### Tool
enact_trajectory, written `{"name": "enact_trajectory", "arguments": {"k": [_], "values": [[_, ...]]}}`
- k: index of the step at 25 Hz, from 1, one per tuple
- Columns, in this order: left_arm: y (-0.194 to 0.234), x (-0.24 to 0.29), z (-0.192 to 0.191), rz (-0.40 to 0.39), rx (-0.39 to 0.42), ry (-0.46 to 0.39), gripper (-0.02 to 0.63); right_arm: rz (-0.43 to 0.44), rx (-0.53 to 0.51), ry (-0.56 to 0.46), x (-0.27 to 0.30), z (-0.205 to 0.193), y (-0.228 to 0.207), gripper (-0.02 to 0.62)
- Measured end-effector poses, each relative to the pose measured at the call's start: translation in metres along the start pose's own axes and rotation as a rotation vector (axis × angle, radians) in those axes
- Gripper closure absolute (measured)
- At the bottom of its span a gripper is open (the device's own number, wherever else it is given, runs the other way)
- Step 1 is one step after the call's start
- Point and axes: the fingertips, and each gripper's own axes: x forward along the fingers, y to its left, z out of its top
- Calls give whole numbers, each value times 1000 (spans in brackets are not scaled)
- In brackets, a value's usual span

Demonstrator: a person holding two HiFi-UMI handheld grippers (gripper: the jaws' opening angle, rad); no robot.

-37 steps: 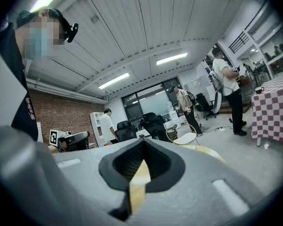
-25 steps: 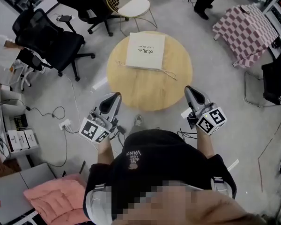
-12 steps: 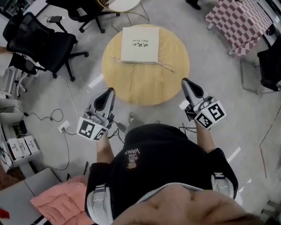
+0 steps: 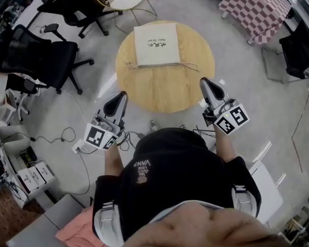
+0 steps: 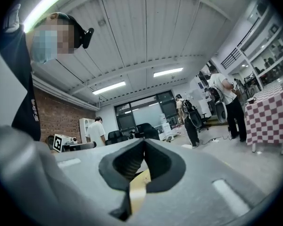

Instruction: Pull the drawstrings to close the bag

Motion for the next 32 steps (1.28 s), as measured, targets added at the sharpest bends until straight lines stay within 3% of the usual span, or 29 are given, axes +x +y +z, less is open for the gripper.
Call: {"name": "enact_trajectory", "arguments": {"k": [9,15,25,32], "values": [[41,-15,-25,-130,-4,66,600,-162,4,11,7,-28,26,595],[49,-6,-35,-175,-33,72,599,-212,-10,30,6,-31,25,595],[77,26,-73,-137,-13,166,592,-153,-68,150,42,-60,-23,595],[93,61,-97,-131,-22,202,592,-98,-47,194,73,-74,-58,595]]}}
